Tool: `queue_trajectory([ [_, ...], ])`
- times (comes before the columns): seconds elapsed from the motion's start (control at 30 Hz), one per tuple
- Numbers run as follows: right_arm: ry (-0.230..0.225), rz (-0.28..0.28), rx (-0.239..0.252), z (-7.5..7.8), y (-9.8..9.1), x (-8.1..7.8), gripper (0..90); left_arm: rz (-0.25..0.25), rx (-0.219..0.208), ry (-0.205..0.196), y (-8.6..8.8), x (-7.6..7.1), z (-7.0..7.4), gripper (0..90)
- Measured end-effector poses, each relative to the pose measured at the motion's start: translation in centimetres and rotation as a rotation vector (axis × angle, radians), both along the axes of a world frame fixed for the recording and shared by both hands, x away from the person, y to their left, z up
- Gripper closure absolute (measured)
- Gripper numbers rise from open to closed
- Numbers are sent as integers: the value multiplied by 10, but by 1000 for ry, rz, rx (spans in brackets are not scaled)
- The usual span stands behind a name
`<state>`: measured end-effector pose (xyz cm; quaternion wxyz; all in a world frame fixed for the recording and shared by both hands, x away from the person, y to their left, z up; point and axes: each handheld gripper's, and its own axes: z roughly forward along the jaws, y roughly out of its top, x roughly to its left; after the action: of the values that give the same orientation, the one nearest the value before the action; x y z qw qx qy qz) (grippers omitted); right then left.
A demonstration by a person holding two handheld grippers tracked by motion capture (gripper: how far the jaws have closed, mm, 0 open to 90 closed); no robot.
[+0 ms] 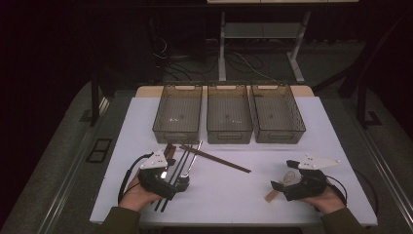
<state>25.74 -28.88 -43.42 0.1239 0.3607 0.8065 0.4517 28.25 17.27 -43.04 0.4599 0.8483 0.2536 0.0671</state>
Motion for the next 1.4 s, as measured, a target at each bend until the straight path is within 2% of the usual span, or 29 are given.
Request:
queue_trajectory([
  [0.33, -2, 1, 10, -1, -1, 1, 11, -5, 15, 14, -3, 6, 0, 0],
  [0.63, -7, 3, 23, 2, 0, 1, 11, -15, 19, 5, -6, 9, 0, 0],
  [0.77, -1, 2, 23, 1, -1, 1, 11, -20, 20, -4, -10, 14, 3, 32],
  [0.9, -1, 7, 29, 1, -2, 0, 11, -19, 16, -14, -14, 19, 5, 73],
  [1.0, -8, 8, 38, 1, -2, 2, 11, -18, 17, -11, -15, 24, 5, 145],
  [1.07, -5, 7, 41, 1, -2, 2, 11, -5, 20, 1, -16, 27, 5, 147],
  [1.2, -7, 3, 44, 2, -2, 1, 11, 5, 7, -2, -15, 30, 7, 197],
  [1.33, -9, 1, 48, 2, -2, 1, 11, 8, 8, -10, -14, 34, 8, 319],
  [1.4, -7, 1, 45, 2, -1, 1, 11, 17, 15, -18, -14, 37, 8, 342],
])
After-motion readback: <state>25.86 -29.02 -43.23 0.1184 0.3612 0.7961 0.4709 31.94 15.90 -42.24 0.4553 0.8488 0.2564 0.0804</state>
